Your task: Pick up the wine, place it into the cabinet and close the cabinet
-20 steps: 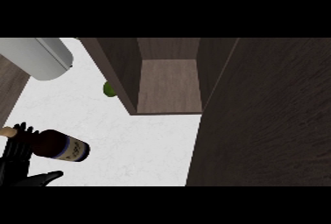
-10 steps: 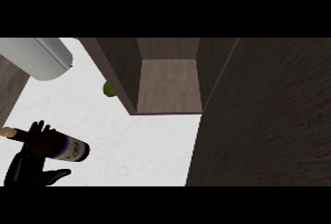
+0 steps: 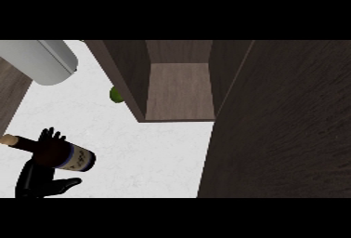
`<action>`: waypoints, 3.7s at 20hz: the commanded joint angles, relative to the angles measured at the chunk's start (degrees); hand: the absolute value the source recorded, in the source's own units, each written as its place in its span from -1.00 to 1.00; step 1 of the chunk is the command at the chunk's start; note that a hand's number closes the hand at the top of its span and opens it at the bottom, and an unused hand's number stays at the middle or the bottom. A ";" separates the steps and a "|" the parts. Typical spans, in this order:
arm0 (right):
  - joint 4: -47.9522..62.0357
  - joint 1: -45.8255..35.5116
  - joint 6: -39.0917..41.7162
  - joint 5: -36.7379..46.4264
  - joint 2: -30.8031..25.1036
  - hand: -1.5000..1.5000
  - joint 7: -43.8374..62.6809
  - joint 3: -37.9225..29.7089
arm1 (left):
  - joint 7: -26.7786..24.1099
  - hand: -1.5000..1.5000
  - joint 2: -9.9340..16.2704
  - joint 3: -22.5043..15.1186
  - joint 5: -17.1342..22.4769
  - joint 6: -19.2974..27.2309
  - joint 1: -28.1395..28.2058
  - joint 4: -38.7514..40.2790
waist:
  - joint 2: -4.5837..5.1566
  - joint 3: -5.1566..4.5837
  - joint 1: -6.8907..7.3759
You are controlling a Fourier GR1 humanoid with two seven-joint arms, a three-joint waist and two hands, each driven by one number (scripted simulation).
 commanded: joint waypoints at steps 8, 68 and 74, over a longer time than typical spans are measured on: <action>-10.93 5.46 -0.71 7.57 -3.42 -1.00 1.60 2.47 | -6.74 1.00 -1.48 0.29 0.59 0.77 -2.27 5.44 | -0.02 0.05 -0.04; -14.75 15.50 -3.88 0.00 -13.42 -1.00 -11.28 1.25 | 8.59 1.00 -10.96 -38.16 -3.93 36.18 -13.61 -18.71 | 0.10 -0.01 -0.80; -12.64 17.18 -3.04 -1.74 -13.59 -1.00 -14.44 1.87 | 11.17 1.00 -10.96 -36.63 -2.08 37.68 -22.75 -10.93 | 0.23 0.01 -1.06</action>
